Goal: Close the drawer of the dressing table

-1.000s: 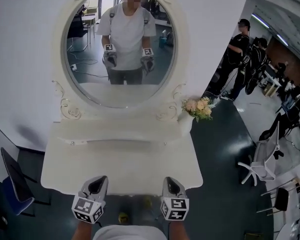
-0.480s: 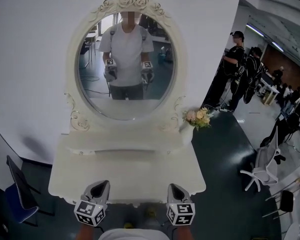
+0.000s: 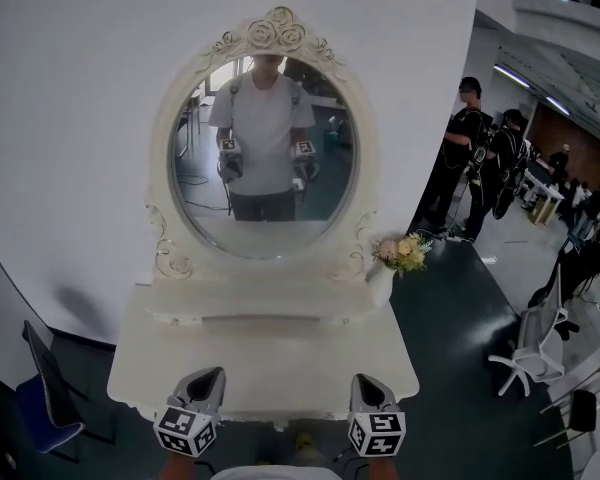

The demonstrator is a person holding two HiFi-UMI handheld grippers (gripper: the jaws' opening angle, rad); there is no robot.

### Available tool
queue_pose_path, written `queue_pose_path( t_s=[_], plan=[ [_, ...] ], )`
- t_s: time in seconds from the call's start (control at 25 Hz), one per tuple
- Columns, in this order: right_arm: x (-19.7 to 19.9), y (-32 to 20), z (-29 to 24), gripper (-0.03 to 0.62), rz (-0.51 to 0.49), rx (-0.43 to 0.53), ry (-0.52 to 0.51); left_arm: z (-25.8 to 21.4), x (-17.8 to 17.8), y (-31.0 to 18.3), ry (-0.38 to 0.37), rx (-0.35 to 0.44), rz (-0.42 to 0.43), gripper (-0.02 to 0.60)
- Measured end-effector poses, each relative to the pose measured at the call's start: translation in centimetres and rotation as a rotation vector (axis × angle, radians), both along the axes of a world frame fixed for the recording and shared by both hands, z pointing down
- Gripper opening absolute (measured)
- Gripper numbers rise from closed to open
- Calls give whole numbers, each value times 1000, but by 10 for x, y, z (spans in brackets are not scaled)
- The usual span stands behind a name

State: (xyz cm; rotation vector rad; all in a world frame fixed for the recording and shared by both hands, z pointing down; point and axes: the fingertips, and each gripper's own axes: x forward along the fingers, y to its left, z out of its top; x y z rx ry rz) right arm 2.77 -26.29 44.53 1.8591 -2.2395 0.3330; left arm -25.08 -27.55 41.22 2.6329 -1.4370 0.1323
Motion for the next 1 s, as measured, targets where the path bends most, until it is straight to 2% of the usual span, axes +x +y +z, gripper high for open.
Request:
queue_pose_path(
  t_s=[0.16,0.44,0.72,1.0],
  plan=[
    [5,0,1,3,-17,12,42,-2,0,-2,3,6,-13,-2],
    [11,-5,-9,3,-21,31,-8,-6,1,-8,0,7,-26,-2],
    [12,-5,-5,3,-25,32,14,-1,-1,-11,-7,2,-42,-2],
    [14,-1,0,3,-4,16,-9,-4,-1,-3,1,15,-46,-2]
  ],
)
